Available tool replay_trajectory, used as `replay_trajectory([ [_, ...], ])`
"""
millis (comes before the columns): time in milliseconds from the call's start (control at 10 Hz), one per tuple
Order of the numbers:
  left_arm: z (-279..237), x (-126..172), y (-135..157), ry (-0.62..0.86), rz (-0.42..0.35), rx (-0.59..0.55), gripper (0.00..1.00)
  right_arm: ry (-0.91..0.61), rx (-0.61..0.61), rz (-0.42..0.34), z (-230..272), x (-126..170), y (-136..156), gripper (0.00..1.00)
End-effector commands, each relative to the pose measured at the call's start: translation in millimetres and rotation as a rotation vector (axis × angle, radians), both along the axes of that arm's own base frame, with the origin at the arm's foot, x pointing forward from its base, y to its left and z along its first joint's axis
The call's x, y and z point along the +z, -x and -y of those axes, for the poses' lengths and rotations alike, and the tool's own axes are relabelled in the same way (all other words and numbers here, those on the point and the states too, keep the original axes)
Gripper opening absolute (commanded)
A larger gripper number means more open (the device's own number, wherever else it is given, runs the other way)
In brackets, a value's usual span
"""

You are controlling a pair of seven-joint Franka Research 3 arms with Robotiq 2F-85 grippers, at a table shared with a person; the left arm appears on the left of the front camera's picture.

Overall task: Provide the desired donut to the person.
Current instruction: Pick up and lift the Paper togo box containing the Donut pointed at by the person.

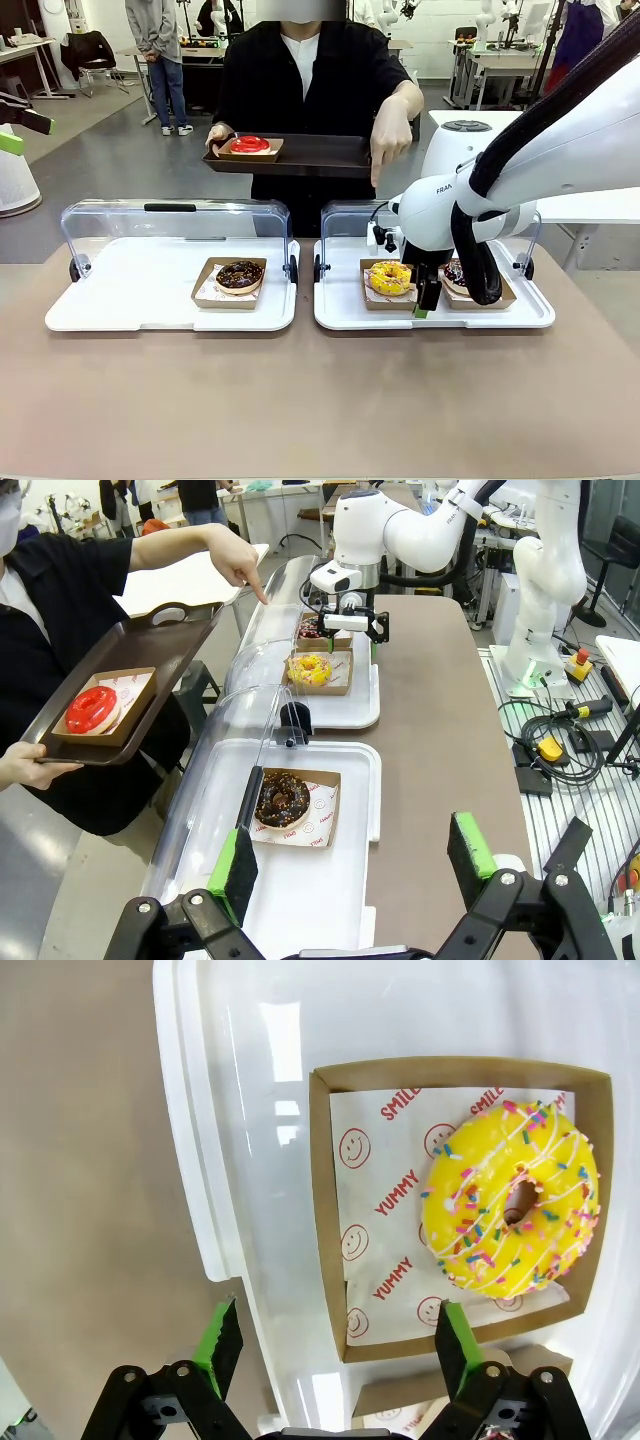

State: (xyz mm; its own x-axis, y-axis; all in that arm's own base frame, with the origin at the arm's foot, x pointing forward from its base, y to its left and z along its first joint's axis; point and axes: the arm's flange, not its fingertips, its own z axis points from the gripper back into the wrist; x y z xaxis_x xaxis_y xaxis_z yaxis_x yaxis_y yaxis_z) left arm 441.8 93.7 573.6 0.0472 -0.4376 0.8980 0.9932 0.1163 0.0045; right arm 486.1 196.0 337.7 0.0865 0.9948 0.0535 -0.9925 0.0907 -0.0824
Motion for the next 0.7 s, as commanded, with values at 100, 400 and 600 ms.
replay_trajectory([
  [100,-0.6,0.3,1.2,0.008,0.005,0.002,1.0,0.013,0.02,0.007,4.4,-9.4,-4.3,1.0],
  [400,-0.6,0.3,1.2,0.008,0.005,0.002,1.0,0.009,0.023,0.005,5.5,-10.8,-5.3,0.41],
  [600,-0.6,0.3,1.2,0.008,0.005,0.002,1.0,0.007,0.024,0.009,5.1,-9.6,-5.1,0.0],
])
